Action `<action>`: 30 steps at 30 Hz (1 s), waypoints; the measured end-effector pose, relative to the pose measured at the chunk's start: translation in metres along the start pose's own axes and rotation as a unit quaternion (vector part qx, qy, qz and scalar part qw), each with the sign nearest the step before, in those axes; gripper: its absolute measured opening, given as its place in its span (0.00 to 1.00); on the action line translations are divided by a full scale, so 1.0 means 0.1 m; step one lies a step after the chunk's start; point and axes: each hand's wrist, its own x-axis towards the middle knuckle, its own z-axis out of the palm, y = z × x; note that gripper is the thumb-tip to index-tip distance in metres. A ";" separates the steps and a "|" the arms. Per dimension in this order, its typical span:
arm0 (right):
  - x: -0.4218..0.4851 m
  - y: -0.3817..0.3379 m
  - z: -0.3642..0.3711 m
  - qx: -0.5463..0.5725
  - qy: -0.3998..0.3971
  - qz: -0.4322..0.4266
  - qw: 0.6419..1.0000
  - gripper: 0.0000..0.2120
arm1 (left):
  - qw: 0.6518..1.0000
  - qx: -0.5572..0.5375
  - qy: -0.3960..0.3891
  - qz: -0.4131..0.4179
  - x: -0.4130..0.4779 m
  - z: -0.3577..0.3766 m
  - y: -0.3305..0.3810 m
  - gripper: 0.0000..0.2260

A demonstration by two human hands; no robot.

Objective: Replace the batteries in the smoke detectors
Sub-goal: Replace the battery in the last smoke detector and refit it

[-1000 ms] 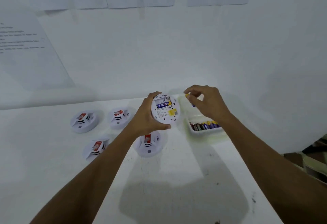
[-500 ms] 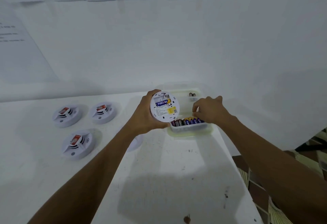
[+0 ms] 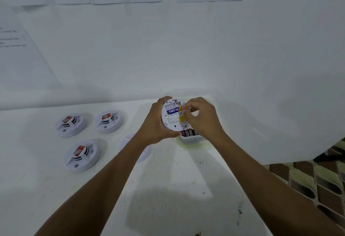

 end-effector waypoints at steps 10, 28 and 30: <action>0.03 -0.16 0.27 0.126 0.068 0.151 0.978 0.04 | 1.000 0.027 0.007 0.008 0.05 -0.08 -0.12 0.37; 0.08 -0.16 0.12 0.068 0.131 0.009 0.989 0.04 | 1.000 -0.005 0.012 0.019 0.19 0.11 -0.21 0.37; 0.12 -0.06 -0.07 0.066 0.129 0.012 0.989 0.05 | 1.000 -0.012 0.017 0.013 0.18 0.07 -0.23 0.40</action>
